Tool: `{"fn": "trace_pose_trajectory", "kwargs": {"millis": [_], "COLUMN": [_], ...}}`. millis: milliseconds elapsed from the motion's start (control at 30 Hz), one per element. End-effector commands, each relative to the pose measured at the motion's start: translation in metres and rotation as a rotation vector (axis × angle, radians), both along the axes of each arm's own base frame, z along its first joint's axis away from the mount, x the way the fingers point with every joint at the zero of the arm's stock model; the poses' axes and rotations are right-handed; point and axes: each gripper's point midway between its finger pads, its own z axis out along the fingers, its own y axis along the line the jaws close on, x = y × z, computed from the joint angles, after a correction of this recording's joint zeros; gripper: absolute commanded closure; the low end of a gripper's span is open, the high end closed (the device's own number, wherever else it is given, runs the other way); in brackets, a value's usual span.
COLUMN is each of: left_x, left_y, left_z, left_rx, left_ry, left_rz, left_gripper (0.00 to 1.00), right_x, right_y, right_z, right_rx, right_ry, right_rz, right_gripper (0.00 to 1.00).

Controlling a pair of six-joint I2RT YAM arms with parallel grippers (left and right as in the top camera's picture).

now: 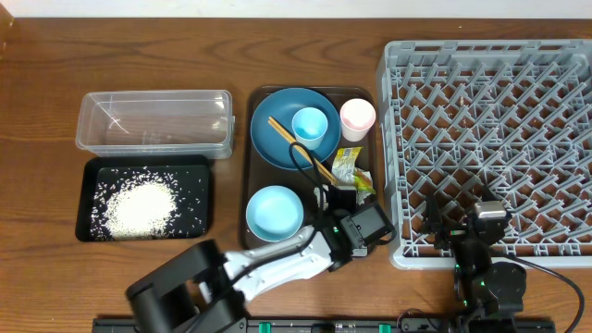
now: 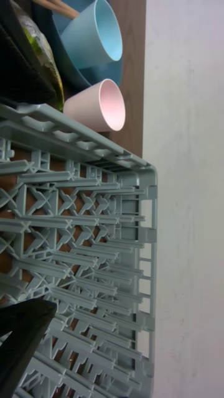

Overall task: Sort waste into correct bins and load items into the dishwasher rack
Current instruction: 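Lift the carrot and drop it onto the black tray with rice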

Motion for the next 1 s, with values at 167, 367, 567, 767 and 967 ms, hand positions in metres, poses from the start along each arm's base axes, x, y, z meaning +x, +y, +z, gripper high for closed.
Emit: {"fn": "trace_pose_trajectory", "kwargs": {"millis": [167,367,567,767,967], "left_x": [-0.009,-0.006,0.011,0.042,0.067], "left_y": [0.014,0.023,0.056,0.126,0.208], "left_z": [0.049,0.082,0.109,0.118,0.114], "left_rx": [-0.049,-0.099,-0.126,-0.063,0.028], "left_ry": [-0.032,-0.077,-0.108,-0.110,-0.083], "left_rz": [-0.021,-0.038,0.052,0.225,0.430], "left_gripper": [0.80,0.79,0.79,0.79,0.79], "right_x": [0.000,0.000,0.000,0.000,0.000], "right_y": [0.001,0.001,0.001,0.001,0.001], "right_z": [0.000,0.000,0.000,0.000,0.000], "right_rx": [-0.018,-0.018,-0.018,-0.018,-0.018], "right_ry": [-0.003,-0.003,-0.003,-0.003,-0.003], "right_rz": [0.008,0.008,0.008,0.008,0.009], "right_gripper": [0.01,0.01,0.01,0.01,0.01]}}
